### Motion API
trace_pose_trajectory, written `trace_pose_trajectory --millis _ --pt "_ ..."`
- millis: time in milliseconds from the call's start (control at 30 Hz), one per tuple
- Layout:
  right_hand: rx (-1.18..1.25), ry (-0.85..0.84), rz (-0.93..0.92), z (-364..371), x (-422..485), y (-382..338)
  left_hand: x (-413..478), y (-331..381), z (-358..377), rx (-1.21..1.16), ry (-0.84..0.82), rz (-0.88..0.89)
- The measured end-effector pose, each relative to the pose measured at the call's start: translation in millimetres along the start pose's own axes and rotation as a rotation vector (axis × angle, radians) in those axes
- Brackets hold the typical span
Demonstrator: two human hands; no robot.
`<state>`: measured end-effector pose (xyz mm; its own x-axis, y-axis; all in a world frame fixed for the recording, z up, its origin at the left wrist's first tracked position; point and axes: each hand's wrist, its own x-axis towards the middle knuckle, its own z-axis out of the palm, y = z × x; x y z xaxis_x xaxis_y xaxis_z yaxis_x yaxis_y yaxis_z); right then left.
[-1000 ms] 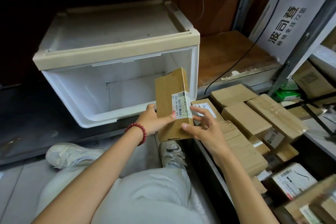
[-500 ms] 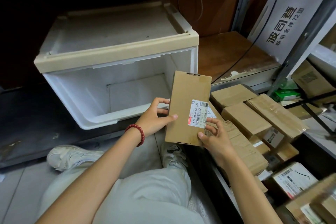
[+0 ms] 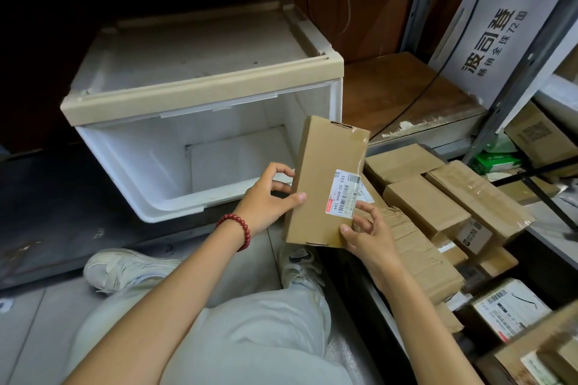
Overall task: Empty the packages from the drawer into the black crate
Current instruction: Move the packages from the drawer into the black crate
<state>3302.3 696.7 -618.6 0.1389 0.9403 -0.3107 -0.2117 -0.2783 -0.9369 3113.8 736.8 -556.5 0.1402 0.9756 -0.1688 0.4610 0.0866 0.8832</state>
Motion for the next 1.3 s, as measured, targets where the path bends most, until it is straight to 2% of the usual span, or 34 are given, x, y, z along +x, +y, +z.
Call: trace_pose_trajectory --millis 100,233,400,567,800,1033,1167,1300 --pt "0.018 -0.054 0.014 3 -4 -5 1 2 -1 -0.013 0.041 0.030" --pt "-0.019 -0.032 0.007 6 -4 -7 3 2 -2 0.015 0.086 0.044" --pt "0.058 -0.053 0.014 7 -5 -10 2 3 -2 0.058 0.067 0.071" --pt "0.049 -0.137 -0.076 3 -9 -14 -3 5 -3 0.099 0.025 0.083" --pt "0.035 -0.116 -0.160 3 -12 -18 -2 -2 -4 0.216 0.080 0.110" --pt "0.002 -0.081 -0.217 6 -12 -22 -1 0 -6 0.165 0.159 0.189" --pt "-0.026 -0.098 -0.201 6 -10 -19 -3 7 -1 0.070 0.137 0.122" --pt "0.023 -0.146 -0.109 3 -7 -17 -3 7 0 0.036 0.141 0.089"
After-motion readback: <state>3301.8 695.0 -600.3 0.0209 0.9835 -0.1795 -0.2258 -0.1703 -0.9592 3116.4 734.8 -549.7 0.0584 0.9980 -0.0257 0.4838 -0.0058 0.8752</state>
